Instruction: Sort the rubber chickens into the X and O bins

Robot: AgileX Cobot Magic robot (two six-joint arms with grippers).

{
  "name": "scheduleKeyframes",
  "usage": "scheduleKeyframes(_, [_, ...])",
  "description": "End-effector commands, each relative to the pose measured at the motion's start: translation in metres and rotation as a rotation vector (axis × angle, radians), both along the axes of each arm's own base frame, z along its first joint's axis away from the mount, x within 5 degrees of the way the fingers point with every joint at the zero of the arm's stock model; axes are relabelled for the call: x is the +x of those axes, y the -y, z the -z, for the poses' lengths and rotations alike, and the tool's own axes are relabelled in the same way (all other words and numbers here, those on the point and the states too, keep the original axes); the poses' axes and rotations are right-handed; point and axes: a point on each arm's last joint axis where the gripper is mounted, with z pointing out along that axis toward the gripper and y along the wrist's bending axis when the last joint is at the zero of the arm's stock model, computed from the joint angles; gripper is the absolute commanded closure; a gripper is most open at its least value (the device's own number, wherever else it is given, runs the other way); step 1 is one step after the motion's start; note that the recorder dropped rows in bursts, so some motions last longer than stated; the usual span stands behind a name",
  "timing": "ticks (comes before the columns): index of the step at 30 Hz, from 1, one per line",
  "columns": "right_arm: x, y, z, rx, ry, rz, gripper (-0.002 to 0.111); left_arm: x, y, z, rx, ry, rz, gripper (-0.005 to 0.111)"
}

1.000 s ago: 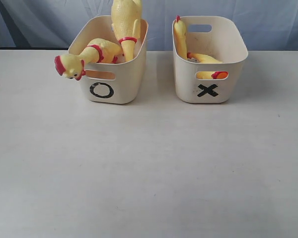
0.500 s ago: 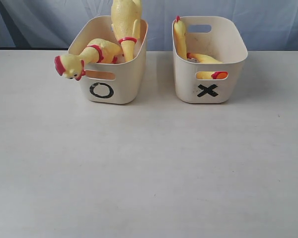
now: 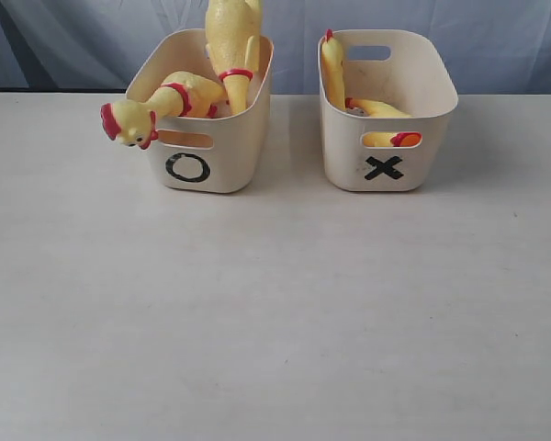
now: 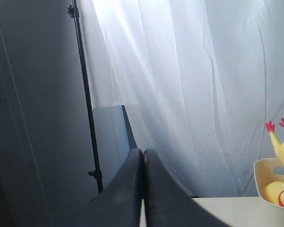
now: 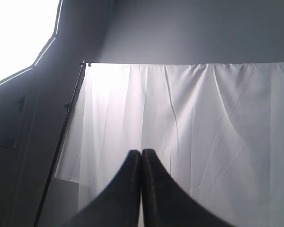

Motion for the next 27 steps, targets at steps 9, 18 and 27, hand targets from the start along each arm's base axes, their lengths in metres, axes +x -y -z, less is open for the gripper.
scheduleKeyframes(9, [0.047,0.014,0.032,0.014,-0.018,0.219,0.108,0.019,0.007,0.009,-0.089,0.172,0.119,0.107])
scheduleKeyframes(18, [0.135,0.03,0.157,-0.165,-0.125,0.551,0.108,0.055,0.005,0.063,-0.066,0.11,0.107,0.107])
scheduleKeyframes(27, [0.159,0.028,0.239,-0.325,-0.362,0.537,0.108,0.082,0.004,0.136,-0.053,-0.043,0.103,0.107])
